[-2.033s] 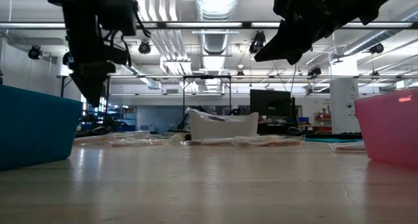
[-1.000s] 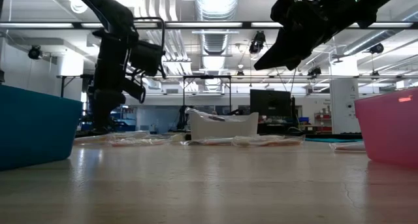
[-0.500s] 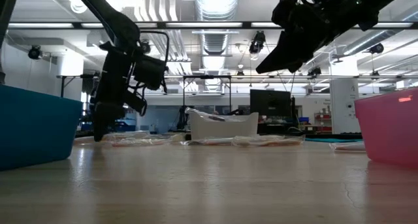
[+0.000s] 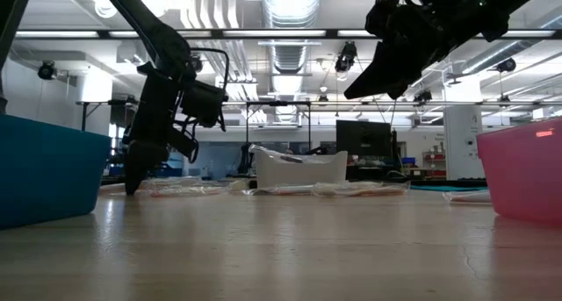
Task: Pick & Place Toothbrushes
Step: Put the orange toothbrush into the blue bin
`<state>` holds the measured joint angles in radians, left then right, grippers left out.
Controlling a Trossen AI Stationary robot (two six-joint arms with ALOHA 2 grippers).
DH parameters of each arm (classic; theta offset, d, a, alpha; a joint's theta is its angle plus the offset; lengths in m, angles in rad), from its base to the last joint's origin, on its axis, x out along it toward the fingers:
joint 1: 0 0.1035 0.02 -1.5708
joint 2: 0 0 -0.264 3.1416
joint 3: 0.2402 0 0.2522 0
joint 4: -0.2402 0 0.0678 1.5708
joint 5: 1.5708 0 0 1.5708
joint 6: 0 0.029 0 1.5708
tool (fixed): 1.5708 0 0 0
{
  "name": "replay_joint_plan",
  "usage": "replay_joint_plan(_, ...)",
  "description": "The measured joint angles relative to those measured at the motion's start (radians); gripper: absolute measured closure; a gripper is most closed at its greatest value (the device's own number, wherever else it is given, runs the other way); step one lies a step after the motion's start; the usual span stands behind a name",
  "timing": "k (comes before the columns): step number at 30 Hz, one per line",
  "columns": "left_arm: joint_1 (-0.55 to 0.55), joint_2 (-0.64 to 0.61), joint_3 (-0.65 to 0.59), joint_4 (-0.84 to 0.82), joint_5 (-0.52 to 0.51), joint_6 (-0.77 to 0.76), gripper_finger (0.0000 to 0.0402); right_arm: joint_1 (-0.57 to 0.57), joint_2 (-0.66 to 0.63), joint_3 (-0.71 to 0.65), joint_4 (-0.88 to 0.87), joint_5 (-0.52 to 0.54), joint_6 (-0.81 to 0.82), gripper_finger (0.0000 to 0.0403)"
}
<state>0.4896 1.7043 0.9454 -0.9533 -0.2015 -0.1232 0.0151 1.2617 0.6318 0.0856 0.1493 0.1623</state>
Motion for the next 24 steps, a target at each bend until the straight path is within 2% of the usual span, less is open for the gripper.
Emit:
replay_joint_plan(12,-0.001,-0.018,-0.003,0.007,-0.001,0.011,0.0378,0.000,0.000,0.000,0.000,0.000,0.003,0.0394)
replay_joint_plan(17,-0.012,-0.076,-0.003,-0.008,-0.007,0.012,0.0378,0.000,0.001,0.000,-0.001,0.002,0.003,0.0394)
replay_joint_plan(20,-0.026,-0.123,-0.003,-0.036,-0.003,-0.002,0.0364,0.000,0.001,0.000,-0.001,0.002,0.003,0.0394)
replay_joint_plan(24,-0.058,-0.194,-0.003,-0.078,0.058,-0.016,0.0363,0.000,0.001,0.000,-0.001,0.002,0.003,0.0394)
